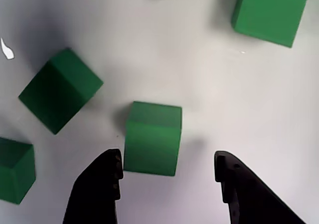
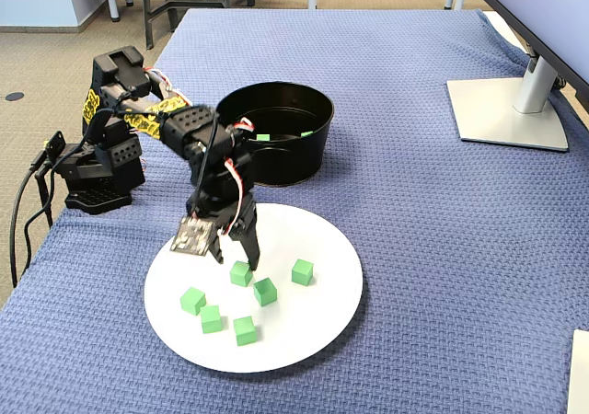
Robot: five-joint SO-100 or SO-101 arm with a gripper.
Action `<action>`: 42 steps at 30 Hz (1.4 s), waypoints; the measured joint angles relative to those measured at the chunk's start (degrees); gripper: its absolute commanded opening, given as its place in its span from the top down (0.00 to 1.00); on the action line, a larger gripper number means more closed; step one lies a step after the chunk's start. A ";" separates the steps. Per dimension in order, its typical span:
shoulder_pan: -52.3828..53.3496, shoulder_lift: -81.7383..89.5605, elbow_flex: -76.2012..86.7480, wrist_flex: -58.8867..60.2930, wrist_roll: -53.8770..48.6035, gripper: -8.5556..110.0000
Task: Pick up the green cubes from the white plate and place them in the black recipient
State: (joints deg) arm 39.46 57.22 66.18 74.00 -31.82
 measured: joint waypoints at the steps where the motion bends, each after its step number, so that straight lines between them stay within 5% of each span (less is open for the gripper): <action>1: 0.35 -0.44 -0.44 0.00 -0.09 0.79; 32: 0.79 -3.25 -2.81 0.00 -1.14 0.93; 42: -2.37 24.35 12.22 -3.43 5.36 0.93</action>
State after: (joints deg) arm 37.09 81.56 78.40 70.58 -26.46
